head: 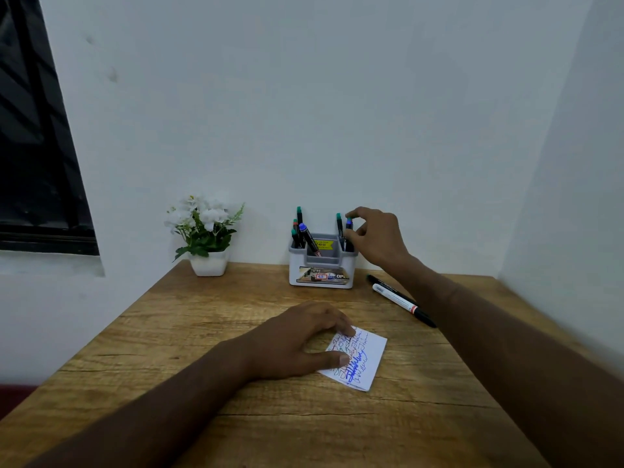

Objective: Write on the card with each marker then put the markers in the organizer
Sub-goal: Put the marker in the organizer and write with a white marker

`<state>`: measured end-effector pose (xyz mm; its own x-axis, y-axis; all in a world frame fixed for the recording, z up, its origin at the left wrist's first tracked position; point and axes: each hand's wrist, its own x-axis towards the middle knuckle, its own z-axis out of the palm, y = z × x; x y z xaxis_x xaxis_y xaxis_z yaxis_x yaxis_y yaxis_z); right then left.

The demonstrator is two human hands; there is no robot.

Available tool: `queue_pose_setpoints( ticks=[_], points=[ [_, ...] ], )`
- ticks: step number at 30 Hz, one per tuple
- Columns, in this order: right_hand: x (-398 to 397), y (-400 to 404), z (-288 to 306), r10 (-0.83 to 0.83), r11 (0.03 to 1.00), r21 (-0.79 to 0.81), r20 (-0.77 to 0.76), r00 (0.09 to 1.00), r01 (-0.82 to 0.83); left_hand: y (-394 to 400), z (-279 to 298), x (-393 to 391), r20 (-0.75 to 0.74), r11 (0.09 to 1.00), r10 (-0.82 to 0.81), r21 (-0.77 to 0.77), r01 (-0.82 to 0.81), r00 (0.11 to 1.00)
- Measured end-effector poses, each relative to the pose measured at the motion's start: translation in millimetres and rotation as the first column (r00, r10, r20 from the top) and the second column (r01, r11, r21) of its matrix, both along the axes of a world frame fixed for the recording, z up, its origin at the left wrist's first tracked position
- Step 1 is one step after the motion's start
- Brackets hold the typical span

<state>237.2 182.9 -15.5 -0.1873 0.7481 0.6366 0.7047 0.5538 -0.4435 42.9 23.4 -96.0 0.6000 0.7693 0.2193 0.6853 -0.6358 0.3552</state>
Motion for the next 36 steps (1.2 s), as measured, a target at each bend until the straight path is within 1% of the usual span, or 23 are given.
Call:
queue_pose_setpoints(
  ticks=[5, 7, 8, 10, 13, 15, 17, 19, 22, 26, 28, 29, 30, 31, 32, 33, 34, 36],
  points=[
    [22, -12, -2, -0.017, 0.997, 0.075, -0.009, 1.0, 0.018, -1, 0, 0, 0.008, 1.0, -0.002, 0.006, 0.002, 1.0],
    [37, -22, -7, -0.067, 0.995, 0.072, 0.017, 0.998, 0.065, -2, 1, 1, 0.003, 1.0, -0.004, 0.013, 0.004, 1.0],
    [44, -29, -12, -0.091, 0.995, 0.049, 0.063, 0.994, 0.088, -3, 2, 2, 0.002, 1.0, -0.006, 0.019, 0.006, 1.0],
    [60, -44, -25, -0.123, 0.991, -0.02, 0.207, 0.971, 0.13, -6, 4, 2, 0.004, 0.999, -0.014, 0.035, 0.014, 1.0],
    [76, -69, -42, -0.141, 0.975, -0.102, 0.396, 0.908, 0.196, -12, 7, 4, 0.022, 0.995, -0.031, 0.094, 0.029, 0.999],
    [82, -83, -49, -0.148, 0.966, -0.114, 0.488, 0.86, 0.231, -16, 10, 7, 0.011, 0.992, -0.043, 0.119, 0.041, 0.999],
    [85, -93, -51, -0.149, 0.966, -0.108, 0.507, 0.849, 0.234, -19, 13, 9, -0.03, 0.992, -0.048, 0.116, 0.051, 0.998],
    [84, -100, -49, -0.137, 0.967, -0.124, 0.476, 0.869, 0.221, -21, 15, 11, -0.054, 0.992, -0.053, 0.113, 0.059, 0.997],
    [82, -109, -49, -0.116, 0.964, -0.158, 0.465, 0.878, 0.211, -23, 15, 11, -0.039, 0.992, -0.052, 0.109, 0.056, 0.998],
    [82, -124, -57, -0.058, 0.963, -0.197, 0.512, 0.857, 0.182, -23, 14, 10, 0.001, 0.997, -0.016, 0.071, 0.016, 1.0],
    [80, -134, -59, -0.056, 0.972, -0.18, 0.456, 0.888, 0.153, -23, 14, 11, 0.021, 0.998, -0.001, 0.063, -0.001, 1.0],
    [79, -140, -59, -0.047, 0.98, -0.163, 0.369, 0.928, 0.115, -24, 15, 11, 0.028, 0.998, 0.011, 0.066, -0.013, 1.0],
    [79, -145, -57, -0.024, 0.987, -0.152, 0.228, 0.973, 0.06, -25, 15, 12, 0.029, 0.997, 0.026, 0.07, -0.028, 0.999],
    [78, -150, -54, 0.015, 0.986, -0.165, 0.054, 0.998, -0.006, -26, 15, 13, 0.02, 0.996, 0.046, 0.079, -0.048, 0.999],
    [76, -156, -52, 0.058, 0.976, -0.201, -0.119, 0.991, -0.081, -28, 16, 14, 0.003, 0.993, 0.071, 0.094, -0.071, 0.997],
    [74, -162, -49, 0.095, 0.958, -0.239, -0.253, 0.963, -0.157, -30, 17, 16, -0.015, 0.989, 0.099, 0.116, -0.097, 0.995],
    [71, -166, -50, 0.127, 0.935, -0.273, -0.345, 0.93, -0.228, -33, 17, 20, -0.03, 0.983, 0.127, 0.14, -0.122, 0.991],
    [64, -172, -54, 0.182, 0.885, -0.311, -0.456, 0.871, -0.347, -36, 19, 26, -0.053, 0.968, 0.17, 0.195, -0.157, 0.984]
  ],
)
